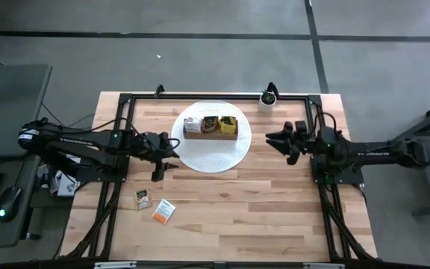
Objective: Pick & Place Tea
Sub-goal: Put the white tea bag into the left section of the wooden organizer
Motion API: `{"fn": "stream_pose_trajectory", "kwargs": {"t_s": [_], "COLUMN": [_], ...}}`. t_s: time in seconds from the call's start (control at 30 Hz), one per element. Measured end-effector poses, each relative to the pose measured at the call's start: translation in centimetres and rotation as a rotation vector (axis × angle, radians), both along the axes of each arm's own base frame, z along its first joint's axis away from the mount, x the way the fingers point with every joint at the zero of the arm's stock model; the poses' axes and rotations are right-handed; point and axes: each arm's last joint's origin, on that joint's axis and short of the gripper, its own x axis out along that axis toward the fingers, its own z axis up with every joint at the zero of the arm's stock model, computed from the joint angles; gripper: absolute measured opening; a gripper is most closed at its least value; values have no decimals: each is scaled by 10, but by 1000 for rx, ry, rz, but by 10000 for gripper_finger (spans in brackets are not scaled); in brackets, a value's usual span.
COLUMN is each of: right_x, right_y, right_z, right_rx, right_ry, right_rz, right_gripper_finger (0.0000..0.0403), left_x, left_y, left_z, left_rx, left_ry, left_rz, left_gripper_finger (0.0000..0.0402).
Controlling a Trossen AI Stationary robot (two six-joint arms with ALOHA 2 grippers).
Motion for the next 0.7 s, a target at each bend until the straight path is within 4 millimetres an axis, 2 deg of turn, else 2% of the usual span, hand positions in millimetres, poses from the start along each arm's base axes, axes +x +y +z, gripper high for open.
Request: {"fn": "stream_pose_trajectory", "kwargs": {"t_s": [0.17,0.3,0.43,0.7], "right_x": [-3,-13,-24,-42], "right_y": [8,9,9,10], "right_z": [-13,-23,-22,-15], "right_rx": [9,22,11,-38], "right_ry": [-16,-107,-212,-307], "right_rz": [-62,-116,-127,-146], "right_gripper_finger": [153,153,153,153], "left_x": [0,0,-1,-1], "left_y": [0,0,0,0], "left_z": [0,0,-1,-1], "left_rx": [8,16,17,17], "left_ry": [1,2,8,9], "left_rz": [-3,-2,-2,-3], "left_gripper_finger": [183,183,183,183]}}
